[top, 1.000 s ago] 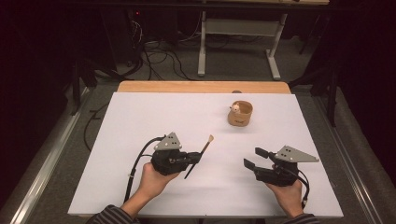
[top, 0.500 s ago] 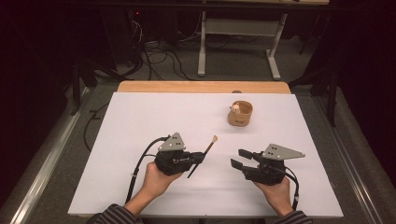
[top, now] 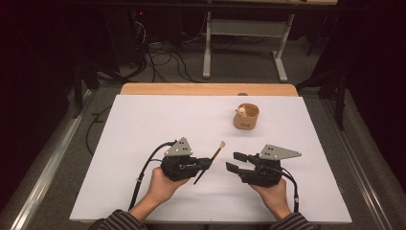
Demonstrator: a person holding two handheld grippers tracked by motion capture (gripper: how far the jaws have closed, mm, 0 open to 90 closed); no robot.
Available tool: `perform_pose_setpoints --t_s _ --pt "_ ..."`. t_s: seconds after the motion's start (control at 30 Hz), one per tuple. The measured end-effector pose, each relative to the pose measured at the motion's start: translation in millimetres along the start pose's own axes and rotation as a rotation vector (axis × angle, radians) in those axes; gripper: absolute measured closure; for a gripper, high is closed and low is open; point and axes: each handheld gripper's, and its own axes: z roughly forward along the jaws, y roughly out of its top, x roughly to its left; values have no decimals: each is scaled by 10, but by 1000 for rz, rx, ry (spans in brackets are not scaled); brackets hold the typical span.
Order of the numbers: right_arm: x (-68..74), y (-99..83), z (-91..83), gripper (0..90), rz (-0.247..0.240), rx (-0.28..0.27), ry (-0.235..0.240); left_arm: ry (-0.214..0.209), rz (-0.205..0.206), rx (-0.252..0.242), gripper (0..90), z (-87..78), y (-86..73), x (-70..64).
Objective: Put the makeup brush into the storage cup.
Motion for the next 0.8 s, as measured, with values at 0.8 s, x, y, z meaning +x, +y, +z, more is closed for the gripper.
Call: perform_pose_setpoints --t_s 0.8 --pt "41 87 144 584 13 1 90 -13 47 12 831 73 -8 -28"
